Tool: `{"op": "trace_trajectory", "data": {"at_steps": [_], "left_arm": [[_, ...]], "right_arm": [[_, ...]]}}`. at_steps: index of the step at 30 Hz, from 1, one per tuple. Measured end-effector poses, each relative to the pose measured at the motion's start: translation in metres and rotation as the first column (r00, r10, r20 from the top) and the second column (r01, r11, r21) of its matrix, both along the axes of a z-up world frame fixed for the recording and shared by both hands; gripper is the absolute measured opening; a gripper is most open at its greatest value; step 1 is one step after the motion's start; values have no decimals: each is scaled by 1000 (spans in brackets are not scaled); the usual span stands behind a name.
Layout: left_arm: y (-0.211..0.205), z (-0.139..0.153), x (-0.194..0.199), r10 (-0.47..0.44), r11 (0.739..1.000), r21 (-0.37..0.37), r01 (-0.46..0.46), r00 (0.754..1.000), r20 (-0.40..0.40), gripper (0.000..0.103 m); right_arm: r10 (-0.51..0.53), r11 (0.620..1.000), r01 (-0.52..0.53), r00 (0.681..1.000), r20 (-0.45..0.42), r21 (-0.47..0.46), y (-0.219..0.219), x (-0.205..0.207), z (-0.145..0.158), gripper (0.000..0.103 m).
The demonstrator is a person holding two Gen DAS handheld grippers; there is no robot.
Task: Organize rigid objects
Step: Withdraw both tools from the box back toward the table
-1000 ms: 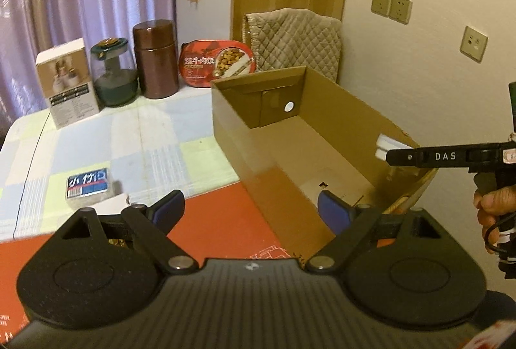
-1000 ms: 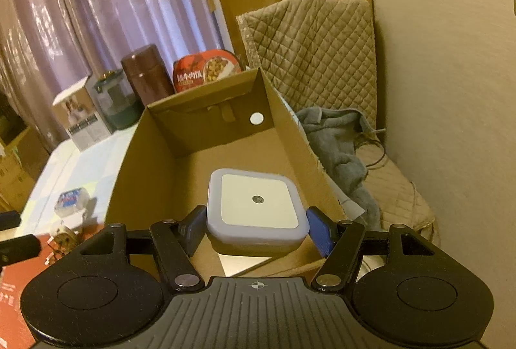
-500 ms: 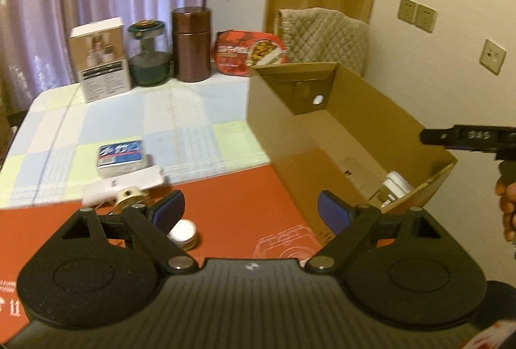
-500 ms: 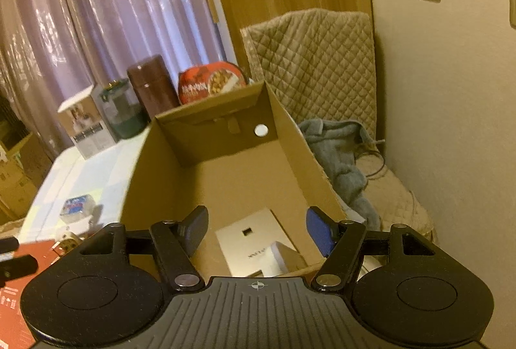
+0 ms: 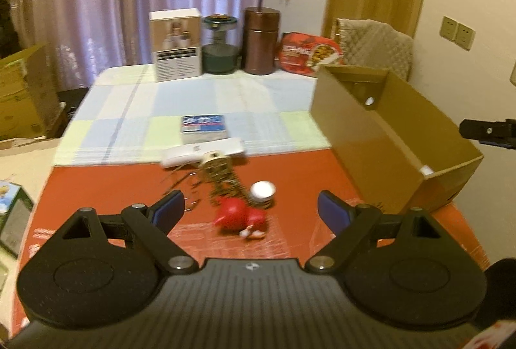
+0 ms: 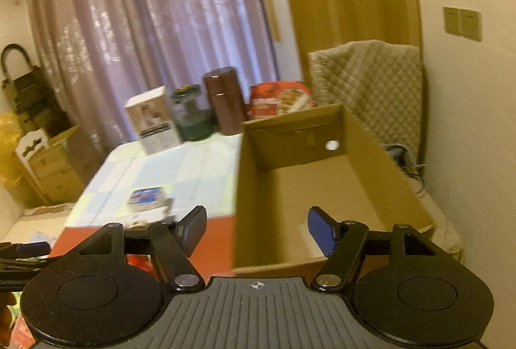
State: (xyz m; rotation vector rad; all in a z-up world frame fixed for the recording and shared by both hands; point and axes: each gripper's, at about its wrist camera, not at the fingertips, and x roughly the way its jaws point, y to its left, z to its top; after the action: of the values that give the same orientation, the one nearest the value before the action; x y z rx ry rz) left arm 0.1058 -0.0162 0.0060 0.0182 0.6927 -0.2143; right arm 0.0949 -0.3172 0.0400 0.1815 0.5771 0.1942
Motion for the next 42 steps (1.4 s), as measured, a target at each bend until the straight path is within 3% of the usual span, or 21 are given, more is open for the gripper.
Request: {"op": "trace_trajectory", "data": {"at_steps": [16, 26, 42], "left_arm": [[48, -17, -22, 58, 998, 35, -57, 998, -22, 87], [33, -47, 4, -2, 999, 42, 5, 998, -58, 87], [2, -111, 61, -99, 993, 61, 103, 993, -60, 87]], "right_arm": [[181, 983, -182, 983, -45, -16, 81, -15, -26, 73], [207, 977, -210, 974, -95, -21, 96, 4, -61, 74], [256, 957, -271, 957, -138, -105, 119, 62, -125, 74]]}}
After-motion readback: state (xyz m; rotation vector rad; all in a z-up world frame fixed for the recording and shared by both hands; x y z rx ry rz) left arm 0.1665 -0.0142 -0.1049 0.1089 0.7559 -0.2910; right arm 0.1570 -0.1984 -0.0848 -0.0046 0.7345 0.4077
